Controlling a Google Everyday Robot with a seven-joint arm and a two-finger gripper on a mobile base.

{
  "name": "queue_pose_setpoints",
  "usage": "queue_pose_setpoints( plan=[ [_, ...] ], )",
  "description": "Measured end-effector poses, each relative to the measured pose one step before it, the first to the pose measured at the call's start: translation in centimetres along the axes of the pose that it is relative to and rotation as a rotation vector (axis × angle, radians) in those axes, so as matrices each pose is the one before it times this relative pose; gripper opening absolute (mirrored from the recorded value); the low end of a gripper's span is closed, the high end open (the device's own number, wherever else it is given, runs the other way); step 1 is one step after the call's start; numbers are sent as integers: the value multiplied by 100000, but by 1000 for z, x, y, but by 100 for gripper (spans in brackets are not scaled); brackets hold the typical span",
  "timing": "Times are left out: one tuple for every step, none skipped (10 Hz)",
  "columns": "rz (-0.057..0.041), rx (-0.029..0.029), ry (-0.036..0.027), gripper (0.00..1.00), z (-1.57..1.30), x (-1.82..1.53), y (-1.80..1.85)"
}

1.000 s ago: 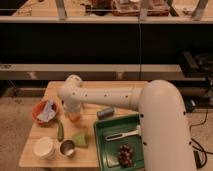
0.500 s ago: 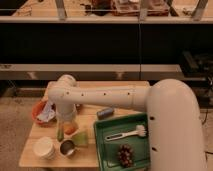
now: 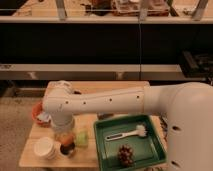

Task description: Place apple in metal cup

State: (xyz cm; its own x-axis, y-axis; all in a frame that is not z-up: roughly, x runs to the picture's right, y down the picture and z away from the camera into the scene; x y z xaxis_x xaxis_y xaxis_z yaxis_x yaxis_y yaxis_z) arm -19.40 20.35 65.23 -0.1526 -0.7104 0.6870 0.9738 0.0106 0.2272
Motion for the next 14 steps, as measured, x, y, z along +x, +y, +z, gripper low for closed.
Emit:
queue_pose_setpoints(
  plan=[
    [-99,853,-388,35,-109,20,48],
    [-247,665,-884,35,253,-57,-75],
    [17,469,-1753,35,799,-73,119],
    [245,200,-2511,36,1177,-166,500],
    [-131,-187,-1173,42,669,-230,336],
    [-542,-483,-409,50,267,-269,165],
    [-928,-402,549,63,-115,-321,22],
    [-680,-214,672,72,-144,-129,-37],
    [-488,-202,441,78,-119,-34,-35],
    [-576,-398,495,80,-99,47,-66],
    [-311,-75,-18,80,4,73,-107],
    [-376,-108,-214,80,68,29,-115],
    [-376,21,-203,80,49,53,-188],
    [550,-323,570,80,-7,147,56]
  ],
)
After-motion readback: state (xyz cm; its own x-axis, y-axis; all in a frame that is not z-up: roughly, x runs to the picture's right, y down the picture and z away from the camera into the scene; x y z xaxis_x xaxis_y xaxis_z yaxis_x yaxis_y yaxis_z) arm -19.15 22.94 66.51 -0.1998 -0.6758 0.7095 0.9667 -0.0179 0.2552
